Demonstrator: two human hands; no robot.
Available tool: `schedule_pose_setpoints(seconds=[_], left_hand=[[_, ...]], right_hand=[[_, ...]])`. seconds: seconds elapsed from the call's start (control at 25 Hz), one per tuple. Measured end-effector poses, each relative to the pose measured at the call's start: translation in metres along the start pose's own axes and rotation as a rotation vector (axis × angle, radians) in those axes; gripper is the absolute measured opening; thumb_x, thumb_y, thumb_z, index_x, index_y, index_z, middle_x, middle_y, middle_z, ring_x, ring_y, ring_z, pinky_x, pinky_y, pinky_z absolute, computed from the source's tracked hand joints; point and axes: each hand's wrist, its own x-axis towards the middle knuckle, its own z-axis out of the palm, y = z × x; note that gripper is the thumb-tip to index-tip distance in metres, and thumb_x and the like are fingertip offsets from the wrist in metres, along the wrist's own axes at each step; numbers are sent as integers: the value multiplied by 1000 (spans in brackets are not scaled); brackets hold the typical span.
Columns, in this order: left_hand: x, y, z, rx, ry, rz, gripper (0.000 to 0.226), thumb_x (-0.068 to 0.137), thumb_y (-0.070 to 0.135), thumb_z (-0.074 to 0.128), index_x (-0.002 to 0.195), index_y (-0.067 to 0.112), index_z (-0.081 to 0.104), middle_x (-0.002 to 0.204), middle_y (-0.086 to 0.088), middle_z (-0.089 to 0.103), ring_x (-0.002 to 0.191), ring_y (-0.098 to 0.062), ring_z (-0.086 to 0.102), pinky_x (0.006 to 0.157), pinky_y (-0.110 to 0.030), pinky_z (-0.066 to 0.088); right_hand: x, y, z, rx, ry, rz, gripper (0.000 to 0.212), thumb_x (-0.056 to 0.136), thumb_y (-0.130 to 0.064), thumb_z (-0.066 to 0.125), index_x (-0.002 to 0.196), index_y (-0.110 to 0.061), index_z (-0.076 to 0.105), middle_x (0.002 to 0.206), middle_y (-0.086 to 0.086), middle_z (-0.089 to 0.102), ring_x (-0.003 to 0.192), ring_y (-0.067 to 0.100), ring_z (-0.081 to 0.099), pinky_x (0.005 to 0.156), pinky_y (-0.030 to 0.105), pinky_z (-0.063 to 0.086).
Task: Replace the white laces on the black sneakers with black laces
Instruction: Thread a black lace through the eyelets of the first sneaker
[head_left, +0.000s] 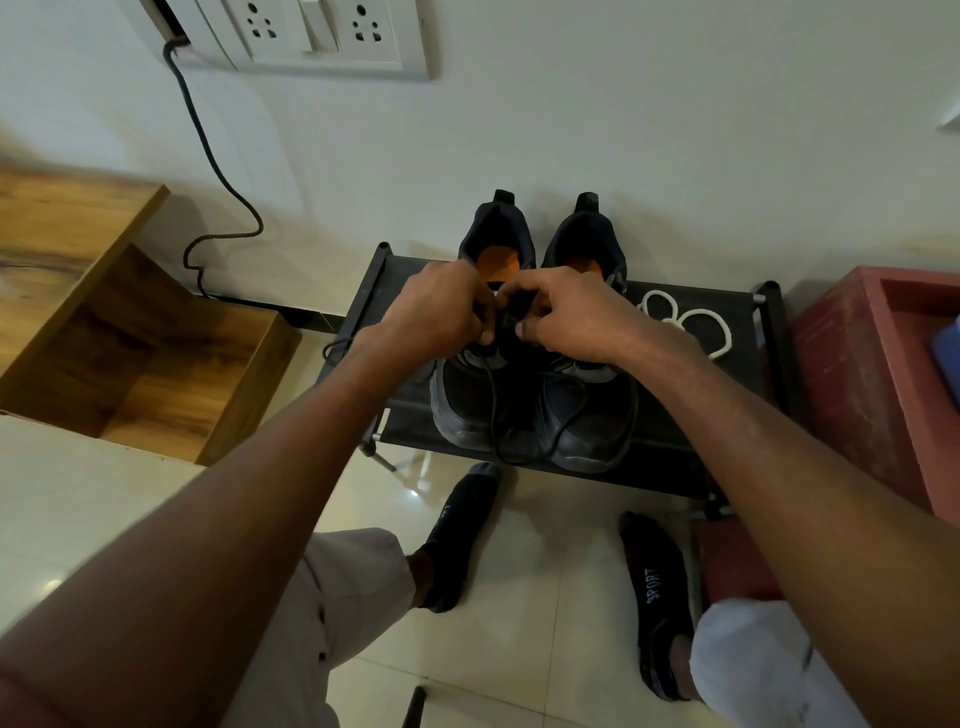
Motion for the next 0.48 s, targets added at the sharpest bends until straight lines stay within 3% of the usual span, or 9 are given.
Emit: schedule_pose_setpoints(seconds=[0.12,0.28,0.4,0.48], left_hand=[[0,-5,-1,-80,-14,1,25,80,8,80,69,29,73,70,10,63,74,-19,64,56,-26,40],[0,-5,9,-131,27,0,15,80,14,84,79,27,77,78,8,66,82,-17,64,58,-23,40],[1,-7,10,-203,17,-32,10,81,12,84,81,21,79,81,6,70,86,-18,67,67,-29,51],[0,-6,10,-258,-26,-49,8,84,6,81,86,14,81,81,3,71,87,-18,67,76,-33,55]], right_hand=[[0,-1,0,-6,5,0,46,94,-9,71,129,-39,65,89,-5,72,82,10,70,73,27,58],[-1,1,3,62,57,13,56,88,2,69,130,-33,56,86,0,76,80,12,74,76,33,62],[-2,4,4,142,80,66,45,87,2,73,119,-22,53,85,2,77,82,12,75,81,37,63],[-4,3,4,145,79,95,33,86,-4,79,108,-21,62,84,0,77,81,11,74,77,33,61]])
